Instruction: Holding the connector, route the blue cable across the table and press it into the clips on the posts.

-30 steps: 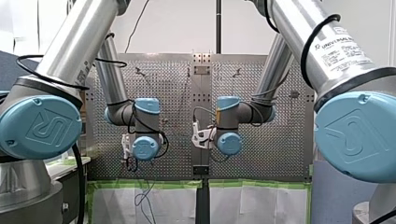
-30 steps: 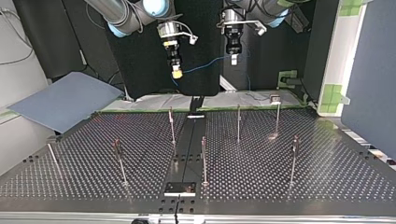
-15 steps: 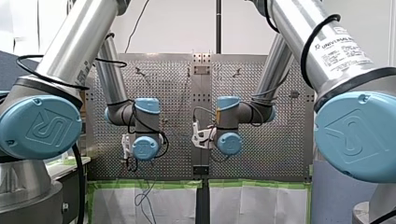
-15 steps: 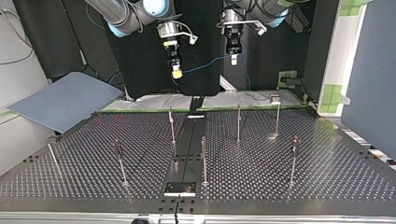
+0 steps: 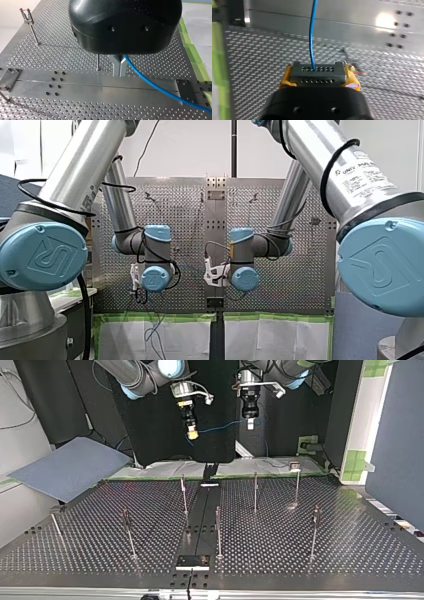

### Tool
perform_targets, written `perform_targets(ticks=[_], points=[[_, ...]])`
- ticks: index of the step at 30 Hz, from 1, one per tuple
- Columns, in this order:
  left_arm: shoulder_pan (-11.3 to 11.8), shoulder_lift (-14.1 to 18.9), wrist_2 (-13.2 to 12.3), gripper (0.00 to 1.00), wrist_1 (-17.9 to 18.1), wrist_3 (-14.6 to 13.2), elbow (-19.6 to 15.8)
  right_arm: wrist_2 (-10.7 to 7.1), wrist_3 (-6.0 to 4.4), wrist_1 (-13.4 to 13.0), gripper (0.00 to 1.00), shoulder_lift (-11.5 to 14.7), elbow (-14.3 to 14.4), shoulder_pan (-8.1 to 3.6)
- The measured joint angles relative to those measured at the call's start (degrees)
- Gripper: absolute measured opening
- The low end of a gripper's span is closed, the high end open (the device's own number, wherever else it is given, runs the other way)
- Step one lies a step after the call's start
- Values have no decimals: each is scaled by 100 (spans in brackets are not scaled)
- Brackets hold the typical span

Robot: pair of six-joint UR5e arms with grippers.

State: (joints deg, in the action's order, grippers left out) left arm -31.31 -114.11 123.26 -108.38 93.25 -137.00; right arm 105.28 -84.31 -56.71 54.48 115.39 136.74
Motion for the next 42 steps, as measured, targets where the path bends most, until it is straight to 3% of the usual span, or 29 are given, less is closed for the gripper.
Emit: perform_targets(ticks=[8,15,25,42], points=[[0,0,0,0,0,0,0,2,1,155,0,-251,-2,6],[-17,20,-18,0,-19,-20,-22,2,1,160,0,-264,-2,7],[-68,138,-70,0,-342,-223,-207,2,1,160,0,-266,-2,7],[-97,141,-104,0,-393,-262,-177,-8,30,189,0,-239,-32,20]])
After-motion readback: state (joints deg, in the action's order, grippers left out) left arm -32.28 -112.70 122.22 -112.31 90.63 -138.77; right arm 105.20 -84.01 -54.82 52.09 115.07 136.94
